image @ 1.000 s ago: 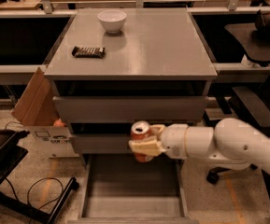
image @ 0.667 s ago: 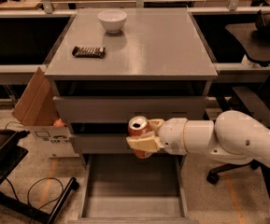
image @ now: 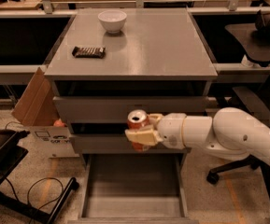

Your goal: Pick coke can from bottom drawer and place on counter

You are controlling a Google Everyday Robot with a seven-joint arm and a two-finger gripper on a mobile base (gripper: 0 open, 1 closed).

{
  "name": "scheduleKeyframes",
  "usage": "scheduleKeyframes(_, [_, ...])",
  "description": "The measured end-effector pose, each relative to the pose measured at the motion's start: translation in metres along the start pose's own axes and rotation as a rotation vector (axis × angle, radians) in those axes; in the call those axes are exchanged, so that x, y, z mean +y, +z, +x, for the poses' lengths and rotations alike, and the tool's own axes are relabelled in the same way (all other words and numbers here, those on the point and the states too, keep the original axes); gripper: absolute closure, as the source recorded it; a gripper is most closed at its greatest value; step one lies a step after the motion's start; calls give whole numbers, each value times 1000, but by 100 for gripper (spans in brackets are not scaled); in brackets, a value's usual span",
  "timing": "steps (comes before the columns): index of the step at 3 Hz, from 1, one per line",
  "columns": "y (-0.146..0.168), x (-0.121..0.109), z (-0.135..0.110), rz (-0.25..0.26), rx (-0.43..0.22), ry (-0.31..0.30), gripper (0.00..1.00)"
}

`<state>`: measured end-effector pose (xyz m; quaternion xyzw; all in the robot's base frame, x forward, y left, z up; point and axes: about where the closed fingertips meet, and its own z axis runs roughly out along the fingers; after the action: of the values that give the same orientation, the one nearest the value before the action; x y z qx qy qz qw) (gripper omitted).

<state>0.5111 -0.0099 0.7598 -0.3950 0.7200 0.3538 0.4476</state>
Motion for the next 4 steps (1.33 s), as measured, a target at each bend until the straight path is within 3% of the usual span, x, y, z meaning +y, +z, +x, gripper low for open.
scheduleKeyframes(1, [-5, -32, -51, 61, -95, 14, 100])
scheduleKeyframes(2, [-13, -66, -124, 146, -181, 4, 100])
scheduleKeyframes(4, [-35, -135, -247, 360, -320, 14, 100])
